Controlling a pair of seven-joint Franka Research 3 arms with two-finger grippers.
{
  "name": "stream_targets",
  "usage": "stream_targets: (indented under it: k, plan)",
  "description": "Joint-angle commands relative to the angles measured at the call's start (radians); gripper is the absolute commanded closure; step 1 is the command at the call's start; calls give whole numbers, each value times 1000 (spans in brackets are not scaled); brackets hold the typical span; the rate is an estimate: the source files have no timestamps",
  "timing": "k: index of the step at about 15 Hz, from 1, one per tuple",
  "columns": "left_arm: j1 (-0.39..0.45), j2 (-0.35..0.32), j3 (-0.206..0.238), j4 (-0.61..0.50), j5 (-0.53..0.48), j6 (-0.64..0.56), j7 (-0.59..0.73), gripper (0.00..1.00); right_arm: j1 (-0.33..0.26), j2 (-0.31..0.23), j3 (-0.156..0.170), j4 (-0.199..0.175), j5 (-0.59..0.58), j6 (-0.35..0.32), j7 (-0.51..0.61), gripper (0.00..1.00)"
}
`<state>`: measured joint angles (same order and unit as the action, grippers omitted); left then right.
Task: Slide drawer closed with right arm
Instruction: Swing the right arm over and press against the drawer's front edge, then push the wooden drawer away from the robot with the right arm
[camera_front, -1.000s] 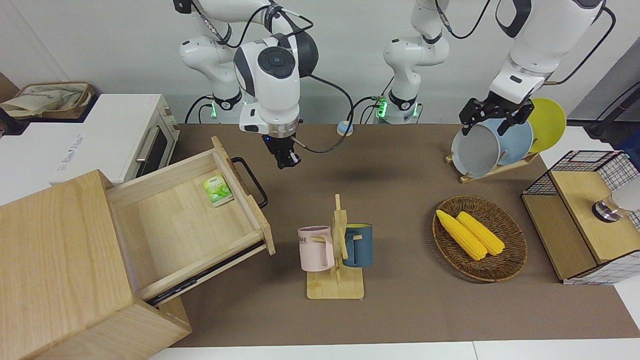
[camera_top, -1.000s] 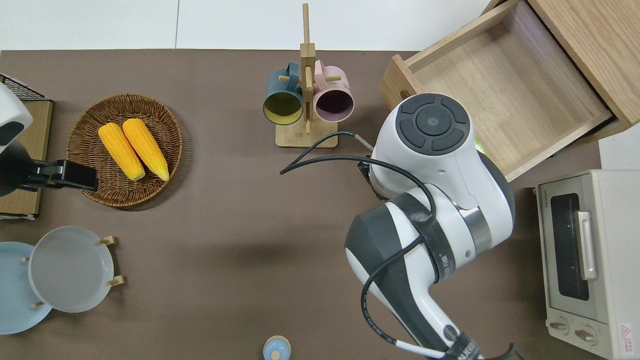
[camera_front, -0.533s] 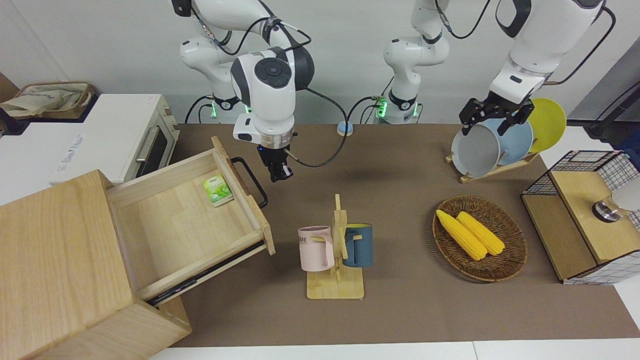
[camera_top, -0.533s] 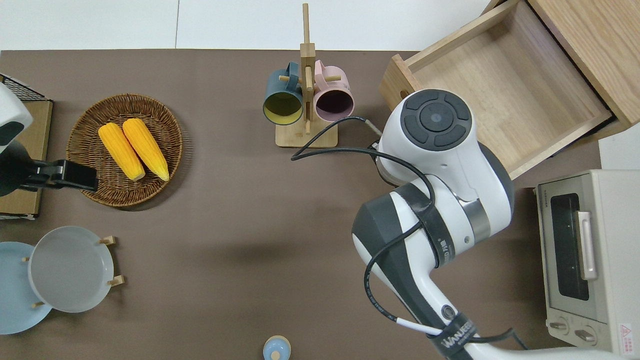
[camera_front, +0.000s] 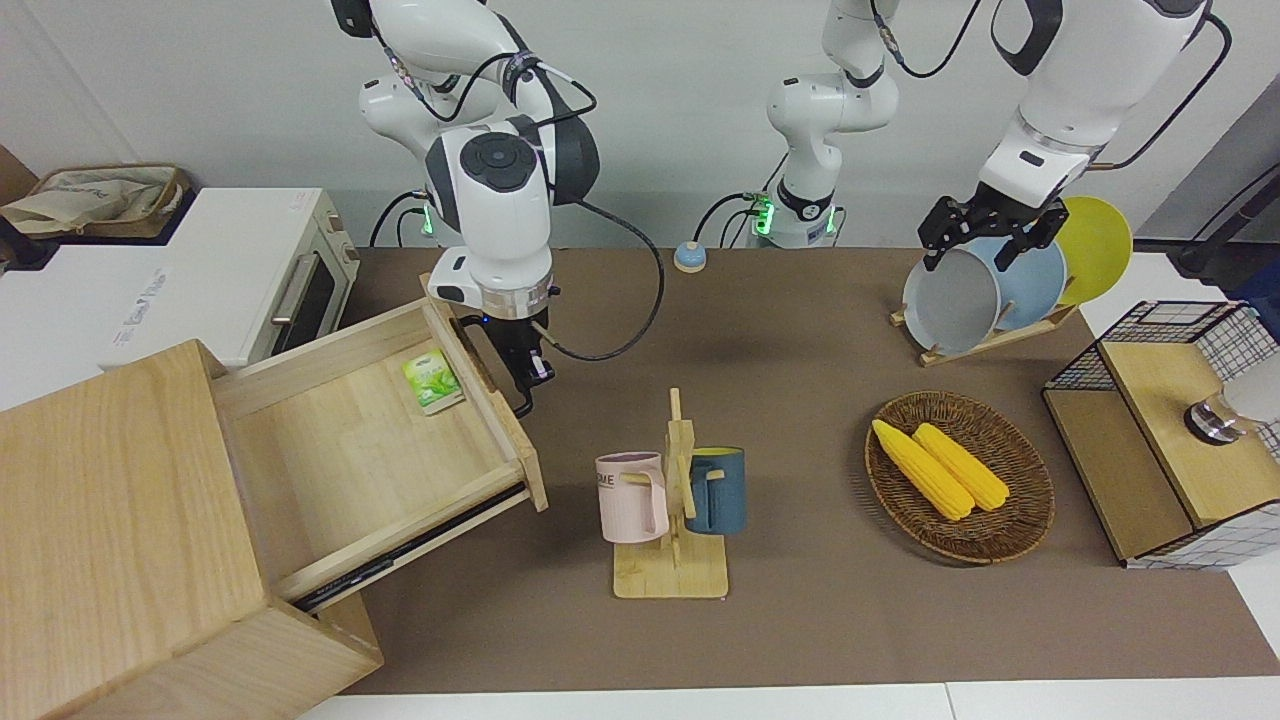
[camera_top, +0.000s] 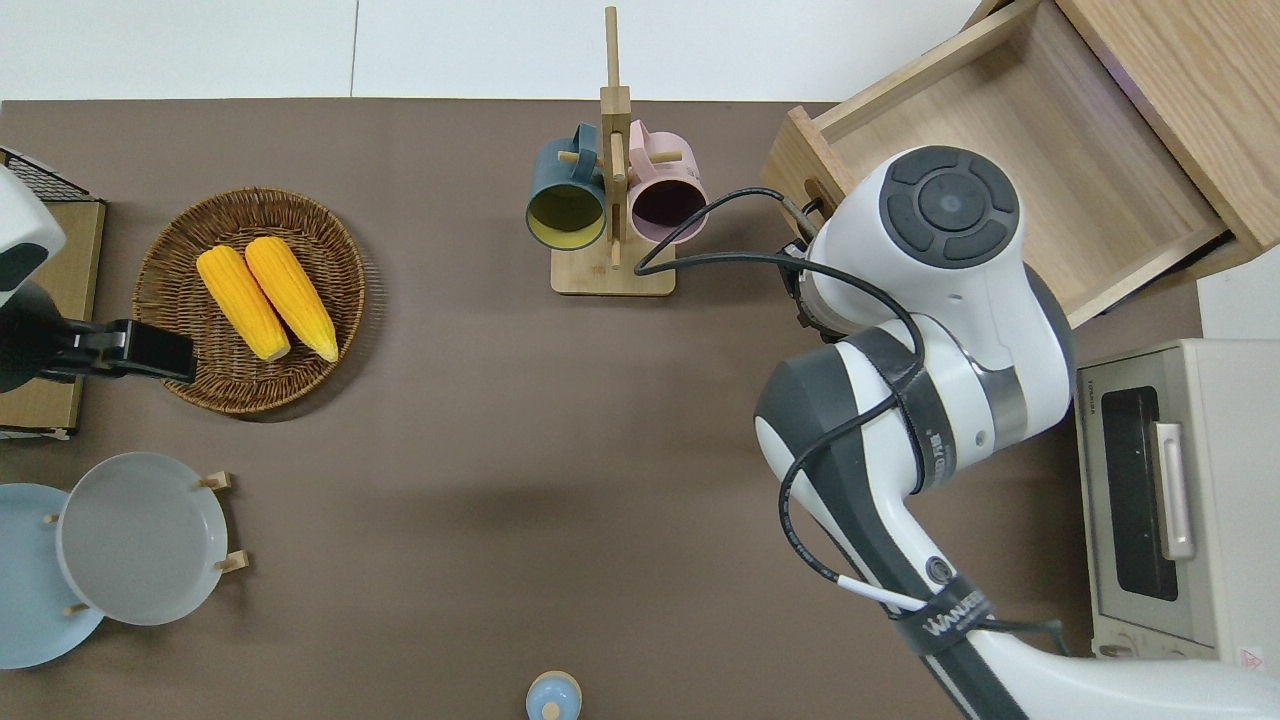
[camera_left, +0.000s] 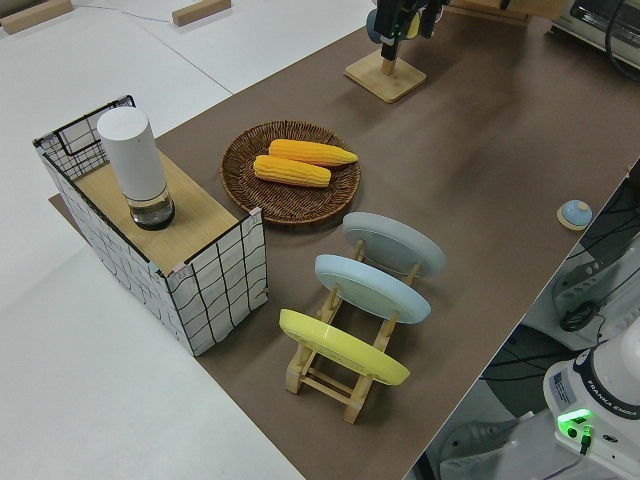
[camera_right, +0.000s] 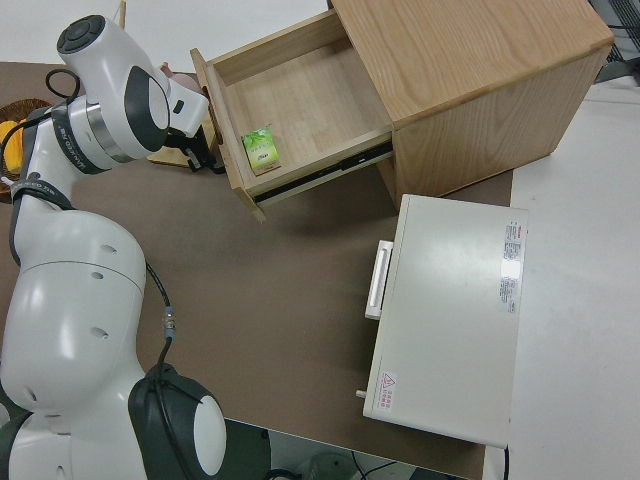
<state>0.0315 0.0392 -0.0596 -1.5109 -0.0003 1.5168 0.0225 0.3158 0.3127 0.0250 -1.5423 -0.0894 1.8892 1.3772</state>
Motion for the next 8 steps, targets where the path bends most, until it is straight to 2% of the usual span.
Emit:
stream_targets:
  k: [1, 4, 8]
  plan:
    - [4, 11, -6, 24, 17, -20, 10, 7, -55, 23, 13, 30, 14, 19, 16, 1000]
    - [4, 13, -6, 26, 17, -20, 10, 7, -75, 32, 13, 37, 28, 73, 14, 1000]
    - [4, 11, -6, 26, 17, -20, 10, 7, -119, 59, 16, 64, 43, 76, -38, 1000]
